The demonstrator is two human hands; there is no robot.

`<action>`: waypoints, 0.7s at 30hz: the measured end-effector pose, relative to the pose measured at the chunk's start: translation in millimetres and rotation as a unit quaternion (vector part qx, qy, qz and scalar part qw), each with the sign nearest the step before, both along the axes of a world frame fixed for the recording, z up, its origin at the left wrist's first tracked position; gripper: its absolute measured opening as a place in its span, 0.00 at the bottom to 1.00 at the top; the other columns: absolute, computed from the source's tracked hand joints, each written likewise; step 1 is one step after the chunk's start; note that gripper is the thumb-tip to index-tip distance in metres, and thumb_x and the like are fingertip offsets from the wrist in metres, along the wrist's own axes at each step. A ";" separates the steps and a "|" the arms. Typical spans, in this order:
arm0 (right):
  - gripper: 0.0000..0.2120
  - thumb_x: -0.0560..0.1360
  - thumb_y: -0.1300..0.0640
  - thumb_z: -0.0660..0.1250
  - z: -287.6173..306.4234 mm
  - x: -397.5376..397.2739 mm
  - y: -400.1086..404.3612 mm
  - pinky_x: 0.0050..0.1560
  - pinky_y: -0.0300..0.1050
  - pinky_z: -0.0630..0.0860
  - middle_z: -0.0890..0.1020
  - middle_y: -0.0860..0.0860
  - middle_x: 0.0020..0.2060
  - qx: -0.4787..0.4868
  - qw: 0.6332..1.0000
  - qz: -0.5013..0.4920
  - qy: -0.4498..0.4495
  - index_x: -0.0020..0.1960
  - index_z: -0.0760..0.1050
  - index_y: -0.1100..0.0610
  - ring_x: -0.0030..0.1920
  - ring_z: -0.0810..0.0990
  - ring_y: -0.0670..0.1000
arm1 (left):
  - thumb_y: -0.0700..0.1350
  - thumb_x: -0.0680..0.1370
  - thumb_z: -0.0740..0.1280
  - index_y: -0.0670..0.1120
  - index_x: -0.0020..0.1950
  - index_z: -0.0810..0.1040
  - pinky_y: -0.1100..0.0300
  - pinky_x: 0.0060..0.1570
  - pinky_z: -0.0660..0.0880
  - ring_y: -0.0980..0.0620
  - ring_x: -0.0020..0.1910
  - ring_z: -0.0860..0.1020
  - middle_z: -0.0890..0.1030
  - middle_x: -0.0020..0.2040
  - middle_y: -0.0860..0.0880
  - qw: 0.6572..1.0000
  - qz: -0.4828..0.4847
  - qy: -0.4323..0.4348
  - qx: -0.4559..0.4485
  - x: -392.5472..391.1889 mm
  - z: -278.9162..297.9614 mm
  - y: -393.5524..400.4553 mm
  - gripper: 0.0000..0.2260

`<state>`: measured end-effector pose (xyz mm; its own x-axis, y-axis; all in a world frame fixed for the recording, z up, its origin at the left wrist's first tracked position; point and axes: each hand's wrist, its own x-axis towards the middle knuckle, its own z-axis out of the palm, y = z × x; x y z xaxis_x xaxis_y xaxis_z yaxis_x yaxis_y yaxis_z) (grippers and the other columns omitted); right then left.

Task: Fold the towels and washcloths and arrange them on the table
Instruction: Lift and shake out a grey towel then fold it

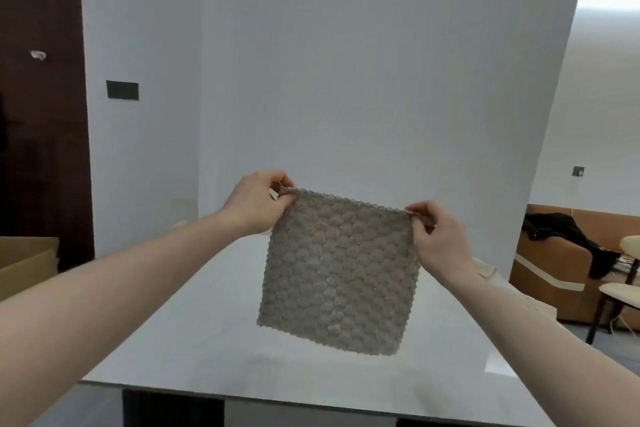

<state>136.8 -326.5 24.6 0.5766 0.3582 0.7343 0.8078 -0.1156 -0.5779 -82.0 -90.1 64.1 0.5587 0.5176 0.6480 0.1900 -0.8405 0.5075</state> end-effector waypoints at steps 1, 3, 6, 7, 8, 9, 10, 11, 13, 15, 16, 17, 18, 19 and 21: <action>0.09 0.81 0.61 0.65 0.7 -5.3 -6.7 0.46 0.30 0.72 0.84 0.39 0.44 0.006 1.000 0.006 -0.004 0.52 0.81 0.49 0.46 0.81 0.35 | 0.51 0.78 0.71 0.55 0.47 0.82 0.62 0.42 0.74 0.59 0.39 0.79 0.82 0.45 0.59 1.000 -0.004 -0.007 -0.003 -8.4 -1.6 -4.9 0.02; 0.09 0.81 0.60 0.65 1.4 -15.4 -17.9 0.44 0.32 0.72 0.84 0.38 0.43 0.014 1.000 0.017 -0.011 0.52 0.82 0.48 0.44 0.80 0.33 | 0.52 0.78 0.71 0.55 0.47 0.84 0.66 0.41 0.71 0.63 0.41 0.78 0.83 0.43 0.59 1.000 -0.005 -0.023 -0.011 -22.3 -7.1 -14.0 0.03; 0.07 0.80 0.59 0.67 -2.4 -27.0 -30.3 0.43 0.32 0.71 0.83 0.38 0.42 0.021 0.999 0.022 -0.014 0.52 0.82 0.48 0.44 0.80 0.33 | 0.52 0.78 0.71 0.54 0.45 0.84 0.64 0.40 0.71 0.63 0.39 0.79 0.83 0.40 0.57 0.999 -0.011 -0.033 -0.033 -36.5 -20.2 -24.9 0.05; 0.07 0.80 0.59 0.67 -5.2 -28.6 -33.0 0.43 0.33 0.72 0.84 0.38 0.42 0.021 0.999 0.022 -0.015 0.51 0.82 0.48 0.44 0.80 0.34 | 0.52 0.78 0.71 0.54 0.44 0.84 0.63 0.39 0.72 0.62 0.38 0.79 0.83 0.39 0.57 0.999 -0.012 -0.028 -0.037 -39.0 -25.8 -26.0 0.05; 0.07 0.80 0.58 0.68 -8.1 -28.9 -35.0 0.43 0.34 0.72 0.84 0.38 0.42 0.016 0.999 0.023 -0.015 0.51 0.82 0.48 0.45 0.80 0.34 | 0.52 0.78 0.71 0.54 0.43 0.83 0.61 0.39 0.71 0.61 0.38 0.79 0.83 0.38 0.57 0.999 -0.011 -0.021 -0.040 -40.4 -31.3 -26.2 0.06; 0.06 0.80 0.58 0.68 -11.7 -28.4 -36.4 0.43 0.33 0.72 0.84 0.38 0.42 0.006 1.000 0.023 -0.013 0.51 0.82 0.48 0.45 0.80 0.34 | 0.52 0.78 0.71 0.54 0.42 0.83 0.60 0.40 0.72 0.61 0.39 0.79 0.83 0.38 0.58 0.999 -0.007 -0.010 -0.042 -40.6 -37.1 -25.5 0.06; 0.06 0.80 0.57 0.68 -15.5 -26.4 -36.9 0.43 0.32 0.72 0.84 0.38 0.42 -0.007 1.000 0.022 -0.010 0.51 0.82 0.48 0.45 0.80 0.34 | 0.52 0.78 0.71 0.55 0.42 0.83 0.59 0.41 0.73 0.61 0.39 0.80 0.83 0.38 0.58 0.999 -0.002 0.002 -0.044 -39.4 -43.0 -23.7 0.06; 0.06 0.79 0.57 0.69 -20.0 -23.5 -36.4 0.42 0.32 0.71 0.84 0.38 0.41 -0.022 1.000 0.019 -0.006 0.50 0.81 0.47 0.45 0.80 0.34 | 0.53 0.78 0.71 0.55 0.41 0.83 0.58 0.42 0.76 0.60 0.39 0.80 0.83 0.38 0.58 0.999 0.003 0.014 -0.050 -36.8 -48.7 -21.5 0.07; 0.06 0.79 0.56 0.70 -30.9 -14.7 -32.4 0.42 0.32 0.71 0.84 0.38 0.41 -0.051 0.999 0.011 0.005 0.48 0.81 0.46 0.45 0.80 0.36 | 0.53 0.78 0.71 0.55 0.41 0.83 0.55 0.42 0.80 0.59 0.37 0.81 0.83 0.38 0.58 0.997 0.006 0.039 -0.068 -28.0 -59.6 -16.3 0.07; 0.06 0.78 0.56 0.70 -43.8 -2.3 -25.0 0.42 0.35 0.73 0.84 0.39 0.40 -0.074 0.997 0.002 0.022 0.46 0.81 0.45 0.45 0.81 0.38 | 0.52 0.78 0.71 0.54 0.41 0.83 0.54 0.40 0.82 0.57 0.32 0.82 0.84 0.38 0.57 0.994 0.007 0.063 -0.090 -15.6 -68.9 -10.9 0.07; 0.07 0.78 0.56 0.70 -50.5 5.1 -20.2 0.42 0.37 0.74 0.84 0.39 0.40 -0.086 0.996 -0.005 0.031 0.45 0.80 0.45 0.45 0.81 0.39 | 0.51 0.78 0.71 0.54 0.41 0.84 0.55 0.39 0.82 0.57 0.30 0.82 0.85 0.37 0.56 0.992 0.008 0.074 -0.097 -8.0 -73.4 -8.3 0.06; 0.07 0.78 0.56 0.69 -57.0 11.9 -15.3 0.42 0.40 0.75 0.84 0.39 0.40 -0.099 0.994 -0.015 0.035 0.45 0.80 0.45 0.45 0.81 0.41 | 0.51 0.78 0.71 0.53 0.42 0.84 0.56 0.39 0.82 0.57 0.30 0.82 0.85 0.37 0.56 0.991 0.010 0.083 -0.103 0.3 -78.3 -5.1 0.06; 0.06 0.78 0.55 0.69 -63.3 18.9 -9.6 0.43 0.43 0.76 0.84 0.39 0.40 -0.113 0.992 -0.028 0.038 0.44 0.80 0.44 0.45 0.81 0.42 | 0.50 0.78 0.71 0.53 0.42 0.84 0.57 0.39 0.82 0.57 0.29 0.83 0.85 0.36 0.56 0.990 0.014 0.093 -0.107 8.9 -83.3 -1.7 0.06; 0.06 0.78 0.55 0.69 -69.2 25.2 -3.7 0.43 0.45 0.76 0.83 0.39 0.40 -0.125 0.990 -0.040 0.040 0.44 0.79 0.44 0.45 0.81 0.44 | 0.49 0.78 0.71 0.53 0.42 0.84 0.58 0.38 0.81 0.57 0.30 0.83 0.85 0.35 0.55 0.988 0.020 0.103 -0.113 17.5 -88.5 2.0 0.06; 0.06 0.77 0.54 0.69 -79.7 36.3 8.8 0.42 0.45 0.75 0.83 0.40 0.41 -0.145 0.986 -0.065 0.050 0.44 0.79 0.44 0.45 0.81 0.46 | 0.47 0.79 0.71 0.51 0.42 0.83 0.56 0.38 0.82 0.56 0.30 0.84 0.86 0.34 0.53 0.983 0.024 0.112 -0.146 34.8 -99.6 10.0 0.06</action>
